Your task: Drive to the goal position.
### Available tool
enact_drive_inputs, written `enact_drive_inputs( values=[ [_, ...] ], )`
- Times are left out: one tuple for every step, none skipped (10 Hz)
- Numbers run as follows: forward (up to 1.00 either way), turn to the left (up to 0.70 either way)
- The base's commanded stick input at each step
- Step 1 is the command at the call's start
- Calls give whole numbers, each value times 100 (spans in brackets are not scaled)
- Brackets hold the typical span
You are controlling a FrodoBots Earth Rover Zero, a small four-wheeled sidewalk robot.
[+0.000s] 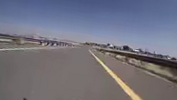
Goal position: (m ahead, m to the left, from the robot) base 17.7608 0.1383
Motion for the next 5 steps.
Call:
enact_drive_inputs(
  values=[
    [100, 0],
    [100, 0],
    [100, 0],
    [100, 0],
    [100, 0]
  ],
)
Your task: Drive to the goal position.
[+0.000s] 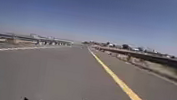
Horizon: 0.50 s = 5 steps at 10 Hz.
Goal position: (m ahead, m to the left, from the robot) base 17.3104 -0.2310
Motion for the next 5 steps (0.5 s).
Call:
enact_drive_inputs(
  values=[
    [100, 0],
    [100, 0],
    [100, 0],
    [100, 0],
    [100, 0]
  ],
)
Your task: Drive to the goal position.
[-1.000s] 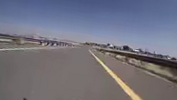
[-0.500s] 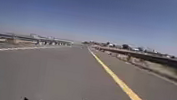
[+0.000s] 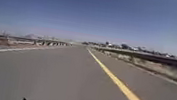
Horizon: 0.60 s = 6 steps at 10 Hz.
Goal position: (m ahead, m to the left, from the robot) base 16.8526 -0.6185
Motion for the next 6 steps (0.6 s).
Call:
enact_drive_inputs(
  values=[
    [100, 0],
    [100, 0],
    [100, 0],
    [100, 0],
    [100, 0],
    [100, 0]
  ],
)
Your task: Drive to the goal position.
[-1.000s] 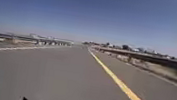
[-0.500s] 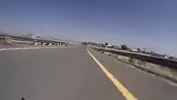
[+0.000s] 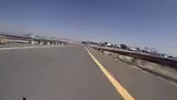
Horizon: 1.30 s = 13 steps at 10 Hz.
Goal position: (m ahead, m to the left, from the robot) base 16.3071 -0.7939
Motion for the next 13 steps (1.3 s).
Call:
enact_drive_inputs(
  values=[
    [100, 27],
    [100, 27],
    [100, 27],
    [100, 0],
    [100, 0],
    [100, 0],
    [100, 0],
    [100, 0],
    [100, 0],
    [100, 0],
    [100, 0],
    [100, 0],
    [100, 0]
  ],
)
